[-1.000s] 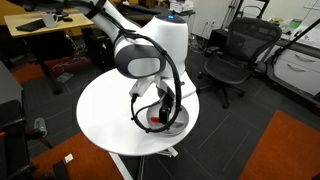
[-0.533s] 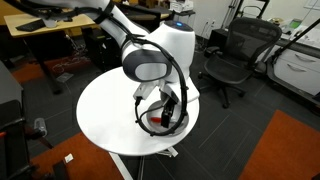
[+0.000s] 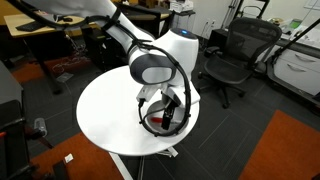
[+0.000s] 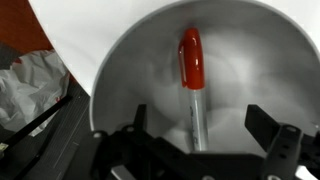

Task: Take the marker out of the grey bowl

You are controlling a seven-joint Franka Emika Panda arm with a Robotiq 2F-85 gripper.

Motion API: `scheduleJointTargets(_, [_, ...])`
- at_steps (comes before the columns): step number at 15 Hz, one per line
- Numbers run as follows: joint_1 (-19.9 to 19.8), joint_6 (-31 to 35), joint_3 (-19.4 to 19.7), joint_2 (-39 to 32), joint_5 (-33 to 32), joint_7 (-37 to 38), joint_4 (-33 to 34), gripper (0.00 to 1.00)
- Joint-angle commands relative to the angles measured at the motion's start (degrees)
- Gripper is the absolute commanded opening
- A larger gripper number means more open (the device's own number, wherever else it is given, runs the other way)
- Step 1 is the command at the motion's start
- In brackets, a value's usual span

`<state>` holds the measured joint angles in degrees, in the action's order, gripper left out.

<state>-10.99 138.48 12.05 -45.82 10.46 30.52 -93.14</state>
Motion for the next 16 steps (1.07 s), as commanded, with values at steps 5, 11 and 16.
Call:
scheduleJointTargets(5, [-1.0, -3.02, 0.24, -3.82, 0.97, -0.77, 5.78, 0.7])
scheduleJointTargets(11, [-1.25, -2.92, 0.3, -4.81, 0.97, -0.64, 7.22, 0.23])
scheduleJointTargets(16, [-0.85, -1.72, 0.1, -2.16, 1.34, -0.62, 4.98, 0.04])
